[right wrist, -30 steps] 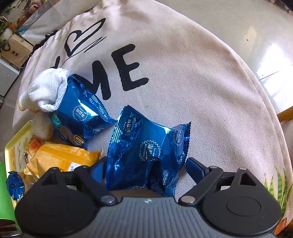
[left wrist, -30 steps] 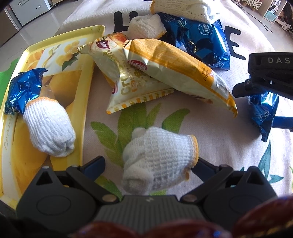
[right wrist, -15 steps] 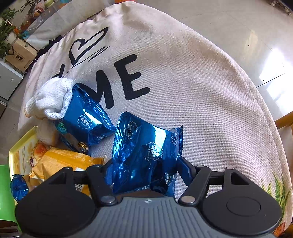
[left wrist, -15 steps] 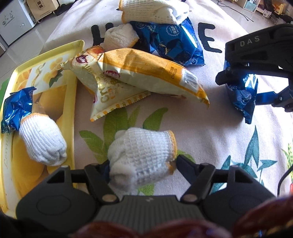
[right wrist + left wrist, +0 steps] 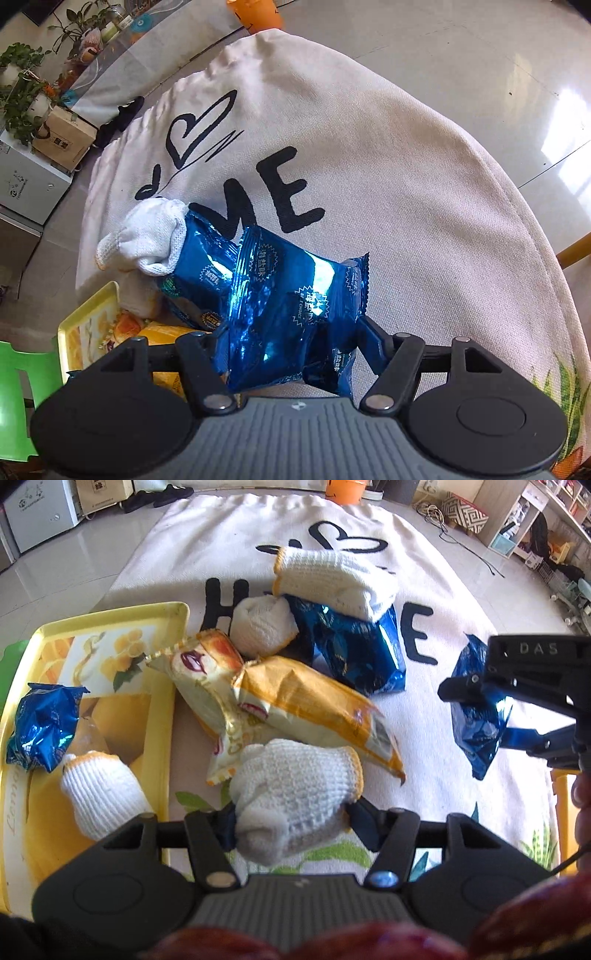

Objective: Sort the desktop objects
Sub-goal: 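Lift the glove and blue pack and carry both over the yellow tray, then open both tools to drop the glove and blue pack onto the tray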

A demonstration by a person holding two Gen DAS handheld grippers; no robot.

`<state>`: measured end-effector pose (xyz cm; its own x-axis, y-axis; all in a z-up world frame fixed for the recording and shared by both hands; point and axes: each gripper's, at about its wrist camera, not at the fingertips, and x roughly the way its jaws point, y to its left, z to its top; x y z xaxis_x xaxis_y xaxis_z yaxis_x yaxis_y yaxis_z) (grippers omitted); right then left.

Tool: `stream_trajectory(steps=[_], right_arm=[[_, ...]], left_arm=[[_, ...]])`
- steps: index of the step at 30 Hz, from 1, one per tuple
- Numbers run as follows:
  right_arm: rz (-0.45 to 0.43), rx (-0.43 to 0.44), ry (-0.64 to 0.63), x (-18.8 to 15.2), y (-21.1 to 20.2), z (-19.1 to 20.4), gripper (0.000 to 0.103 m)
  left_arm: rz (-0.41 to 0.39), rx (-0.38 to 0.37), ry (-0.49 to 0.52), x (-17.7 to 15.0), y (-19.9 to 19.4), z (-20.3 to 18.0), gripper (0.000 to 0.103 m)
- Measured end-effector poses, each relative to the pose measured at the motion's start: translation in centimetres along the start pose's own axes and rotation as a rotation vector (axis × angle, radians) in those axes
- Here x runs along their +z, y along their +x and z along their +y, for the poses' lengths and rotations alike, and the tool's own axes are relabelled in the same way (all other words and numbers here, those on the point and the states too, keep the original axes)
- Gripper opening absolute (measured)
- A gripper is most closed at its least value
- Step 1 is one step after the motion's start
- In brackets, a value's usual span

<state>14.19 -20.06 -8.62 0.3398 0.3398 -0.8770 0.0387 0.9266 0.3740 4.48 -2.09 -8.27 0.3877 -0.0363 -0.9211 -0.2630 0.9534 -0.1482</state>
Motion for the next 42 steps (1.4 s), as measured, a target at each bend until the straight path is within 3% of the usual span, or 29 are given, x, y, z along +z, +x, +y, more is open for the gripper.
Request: stream_trajectory(steps=[5, 15, 19, 25, 32, 36, 42], right_arm=[[-0.017, 0.044, -0.053, -0.2, -0.9, 1.2, 0.067], [-0.024, 0.259, -0.255, -2.1, -1.9, 6.0, 0.067], [0.032, 0.372, -0.355, -3.8, -1.5, 8.7, 0.067], [0.151, 0.480, -0.508, -7.4, 0.2, 12.4, 0.067], [0.298, 0.554, -0.628, -11.9, 2.6, 15.7, 0.067], [0.346, 0.554, -0.671, -14.3, 4.1, 17.5, 0.067], [0.340, 0.553, -0.722, -16.7, 5.4, 19.7, 0.069]], left_arm=[[-0.041, -0.004, -0.102, 2.6, -1.1, 2.8, 0.057], [-0.145, 0.042, -0.269, 5.7, -5.4, 10.5, 0.057], [-0.191, 0.079, -0.306, 6.5, -6.8, 12.9, 0.057], [-0.219, 0.079, -0.390, 7.7, -7.5, 16.1, 0.057], [-0.226, 0.074, -0.428, 8.9, -7.4, 18.5, 0.058], [-0.216, 0.061, -0.432, 9.3, -7.1, 19.3, 0.058], [-0.212, 0.036, -0.439, 10.4, -6.7, 20.3, 0.058]])
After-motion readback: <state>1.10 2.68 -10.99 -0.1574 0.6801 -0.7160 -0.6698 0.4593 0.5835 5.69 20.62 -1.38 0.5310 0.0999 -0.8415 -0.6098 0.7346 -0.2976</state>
